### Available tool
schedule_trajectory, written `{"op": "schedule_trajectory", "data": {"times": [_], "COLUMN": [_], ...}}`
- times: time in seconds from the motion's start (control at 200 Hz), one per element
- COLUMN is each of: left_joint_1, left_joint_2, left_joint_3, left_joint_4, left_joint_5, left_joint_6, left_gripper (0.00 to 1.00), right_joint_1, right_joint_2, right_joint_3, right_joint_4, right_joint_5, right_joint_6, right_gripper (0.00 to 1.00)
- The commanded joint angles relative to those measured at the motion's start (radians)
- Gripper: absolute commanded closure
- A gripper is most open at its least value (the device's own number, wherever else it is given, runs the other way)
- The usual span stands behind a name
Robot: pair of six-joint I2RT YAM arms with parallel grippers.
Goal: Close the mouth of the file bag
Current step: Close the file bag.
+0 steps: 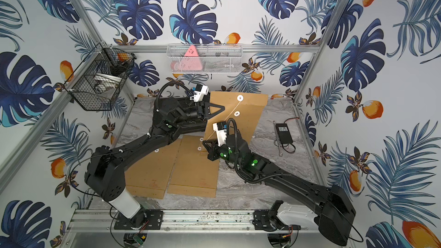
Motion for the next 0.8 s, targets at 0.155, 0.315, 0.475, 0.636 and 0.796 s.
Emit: {"op": "schedule_trajectory", "data": {"times": [0.155, 0.315, 0.475, 0.636, 0.796], "left_joint_1": [-0.003, -0.001, -0.001, -0.002, -0.002], "left_joint_2": [0.001, -0.01, -0.013, -0.023, -0.025], "left_joint_3": [0.015, 0.014, 0.014, 0.014, 0.014], "left_joint_4": [0.042, 0.052, 0.112, 0.123, 0.165], "left_joint_5": [0.01, 0.015, 0.02, 0.024, 0.022], "left_joint_6": [0.004, -0.011, -0.072, -0.086, -0.126], "left_gripper": [1.0, 1.0, 1.0, 1.0, 1.0], "right_joint_1": [0.025, 0.002, -0.058, -0.117, -0.161], "right_joint_2": [0.035, 0.016, -0.016, -0.05, -0.062], "right_joint_3": [0.013, -0.03, -0.069, -0.11, -0.141], "right_joint_4": [0.051, 0.058, 0.04, 0.03, 0.029], "right_joint_5": [-0.025, 0.008, -0.011, -0.031, -0.047], "right_joint_6": [0.0, 0.002, 0.004, 0.005, 0.006], "right_gripper": [1.0, 1.0, 1.0, 1.0, 1.0]}}
